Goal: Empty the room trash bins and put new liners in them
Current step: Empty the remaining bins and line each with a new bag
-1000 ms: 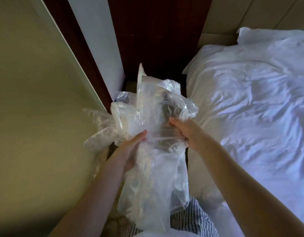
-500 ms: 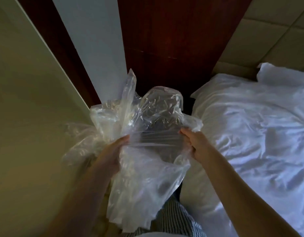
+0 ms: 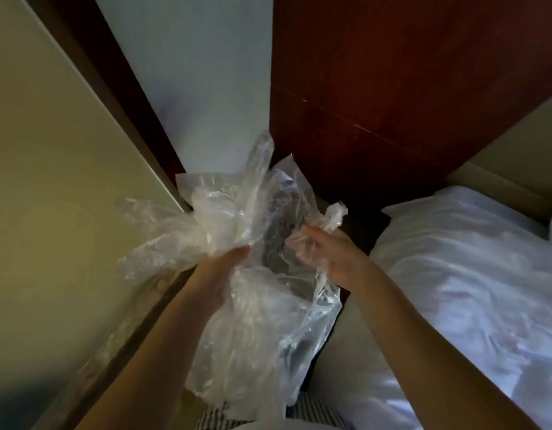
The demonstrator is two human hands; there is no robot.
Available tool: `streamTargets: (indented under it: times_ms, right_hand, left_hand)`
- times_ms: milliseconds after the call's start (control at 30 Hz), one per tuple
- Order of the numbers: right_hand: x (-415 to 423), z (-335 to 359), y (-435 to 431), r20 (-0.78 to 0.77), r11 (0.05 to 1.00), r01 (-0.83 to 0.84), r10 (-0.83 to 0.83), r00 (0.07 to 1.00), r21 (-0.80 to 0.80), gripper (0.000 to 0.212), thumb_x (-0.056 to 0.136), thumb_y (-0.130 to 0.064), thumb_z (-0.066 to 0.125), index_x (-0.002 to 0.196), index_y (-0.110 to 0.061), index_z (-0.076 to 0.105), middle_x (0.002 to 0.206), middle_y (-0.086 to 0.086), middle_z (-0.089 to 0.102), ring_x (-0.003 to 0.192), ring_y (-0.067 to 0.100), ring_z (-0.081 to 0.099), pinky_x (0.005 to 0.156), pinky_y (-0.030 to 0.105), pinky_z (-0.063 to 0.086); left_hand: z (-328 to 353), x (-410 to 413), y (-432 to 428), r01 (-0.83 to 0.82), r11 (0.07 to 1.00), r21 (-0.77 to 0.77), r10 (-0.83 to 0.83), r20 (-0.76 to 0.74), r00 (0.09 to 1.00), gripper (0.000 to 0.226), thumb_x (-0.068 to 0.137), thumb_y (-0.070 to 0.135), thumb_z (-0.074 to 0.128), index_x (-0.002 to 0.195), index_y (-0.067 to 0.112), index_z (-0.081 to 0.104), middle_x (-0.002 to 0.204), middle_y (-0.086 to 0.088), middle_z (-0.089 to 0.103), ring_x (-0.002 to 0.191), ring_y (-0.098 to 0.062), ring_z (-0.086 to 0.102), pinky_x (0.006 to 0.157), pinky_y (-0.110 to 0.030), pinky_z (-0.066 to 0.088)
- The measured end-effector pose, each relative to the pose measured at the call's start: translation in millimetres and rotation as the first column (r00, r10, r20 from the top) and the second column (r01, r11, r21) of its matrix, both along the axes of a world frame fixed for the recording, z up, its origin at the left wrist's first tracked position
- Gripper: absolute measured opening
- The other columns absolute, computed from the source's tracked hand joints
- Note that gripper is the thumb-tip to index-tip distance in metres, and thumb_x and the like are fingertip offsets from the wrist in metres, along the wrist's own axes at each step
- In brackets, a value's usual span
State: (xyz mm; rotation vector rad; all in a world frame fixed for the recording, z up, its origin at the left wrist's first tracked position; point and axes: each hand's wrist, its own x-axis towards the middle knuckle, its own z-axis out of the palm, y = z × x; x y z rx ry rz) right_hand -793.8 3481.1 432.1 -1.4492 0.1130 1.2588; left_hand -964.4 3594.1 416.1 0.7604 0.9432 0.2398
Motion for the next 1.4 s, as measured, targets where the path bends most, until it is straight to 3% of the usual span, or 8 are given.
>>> streamTargets:
  times_ms: [267, 467, 567, 700, 800, 900, 1200, 1400]
  right_hand:
    - [29.1, -10.2, 102.5, 0.093, 0.965, -0.259, 0.261, 0.961, -0.034, 0.010, 0.083, -0.014, 0.071, 0.085, -0.008, 0.064, 0.069, 0.006, 0.065, 0.060, 0.015, 0.064, 0.058, 0.025, 0.053]
    - [51.9, -27.4, 148.9, 0.178, 0.934, -0.345, 0.357, 0.917, -0.099, 0.044, 0.074, -0.022, 0.077, 0.112, -0.004, 0.065, 0.108, 0.016, 0.069, 0.097, 0.031, 0.067, 0.091, 0.049, 0.053]
    - [61.8, -38.6, 169.9, 0.144, 0.864, -0.501, 0.504, 0.852, -0.054, 0.055, 0.070, -0.027, 0.079, 0.120, -0.012, 0.062, 0.114, 0.011, 0.067, 0.104, 0.029, 0.065, 0.095, 0.049, 0.051]
    - [72.8, -51.4, 183.2, 0.057, 0.678, -0.734, 0.732, 0.679, 0.038, 0.017, 0.089, -0.007, 0.063, 0.101, -0.019, 0.064, 0.098, 0.006, 0.071, 0.091, 0.020, 0.068, 0.087, 0.040, 0.054]
    - [84.2, -59.5, 178.3, -0.037, 0.486, -0.870, 0.874, 0.485, 0.085, 0.013, 0.093, -0.007, 0.055, 0.093, -0.015, 0.065, 0.083, 0.004, 0.071, 0.077, 0.015, 0.069, 0.078, 0.034, 0.054]
    - [88.7, -74.1, 168.6, -0.051, 0.371, -0.926, 0.928, 0.368, 0.066, 0.015, 0.093, -0.012, 0.056, 0.106, -0.011, 0.064, 0.097, 0.009, 0.071, 0.088, 0.020, 0.069, 0.084, 0.037, 0.053]
    - [49.3, -229.0, 143.2, -0.083, 0.340, -0.916, 0.928, 0.364, -0.212, 0.043, 0.085, -0.014, 0.068, 0.126, -0.007, 0.054, 0.115, 0.017, 0.064, 0.100, 0.031, 0.064, 0.086, 0.044, 0.055]
    - [7.2, -367.8, 114.2, -0.078, 0.313, -0.894, 0.932, 0.354, -0.321, 0.020, 0.083, -0.014, 0.071, 0.090, -0.014, 0.052, 0.110, 0.013, 0.062, 0.105, 0.032, 0.061, 0.094, 0.049, 0.050]
  left_hand:
    - [-6.5, 58.6, 46.1, -0.049, 0.998, 0.046, 0.046, 0.071, 0.996, 0.016, 0.085, 0.000, 0.057, 0.098, 0.004, 0.065, 0.080, -0.006, 0.073, 0.074, -0.019, 0.070, 0.059, -0.024, 0.054]
    - [-16.2, 65.3, 74.7, -0.217, 0.975, -0.045, 0.220, 0.087, 0.972, 0.041, 0.075, 0.024, 0.065, 0.110, 0.004, 0.064, 0.097, -0.012, 0.072, 0.086, -0.022, 0.070, 0.070, -0.029, 0.056]
    - [-23.6, 63.8, 78.6, -0.403, 0.915, -0.013, 0.404, 0.044, 0.914, 0.073, 0.067, 0.035, 0.078, 0.128, 0.004, 0.055, 0.118, -0.014, 0.066, 0.108, -0.028, 0.063, 0.095, -0.042, 0.050]
    - [-33.7, 67.6, 50.1, -0.651, 0.759, 0.025, 0.651, -0.029, 0.758, 0.072, 0.063, 0.023, 0.078, 0.127, 0.000, 0.054, 0.117, -0.017, 0.064, 0.107, -0.030, 0.061, 0.100, -0.044, 0.045]
    - [-44.4, 80.1, 12.7, -0.789, 0.614, 0.036, 0.788, -0.089, 0.609, 0.048, 0.068, 0.005, 0.075, 0.114, 0.001, 0.061, 0.098, -0.014, 0.070, 0.089, -0.024, 0.068, 0.084, -0.036, 0.054]
    - [-60.3, 93.3, -16.7, -0.864, 0.498, 0.081, 0.859, -0.184, 0.478, 0.051, 0.063, 0.007, 0.079, 0.111, 0.001, 0.063, 0.097, -0.013, 0.070, 0.087, -0.025, 0.069, 0.079, -0.034, 0.056]
    - [-186.9, 78.2, -64.7, -0.926, 0.332, 0.178, 0.854, -0.473, 0.215, 0.033, 0.077, 0.014, 0.075, 0.106, 0.007, 0.061, 0.093, -0.004, 0.067, 0.080, -0.013, 0.065, 0.065, -0.020, 0.051]
    - [-327.7, 28.4, -96.2, -0.915, 0.318, 0.248, 0.776, -0.623, 0.101, 0.046, 0.073, 0.019, 0.080, 0.110, -0.001, 0.061, 0.097, -0.011, 0.066, 0.091, -0.026, 0.064, 0.079, -0.033, 0.051]
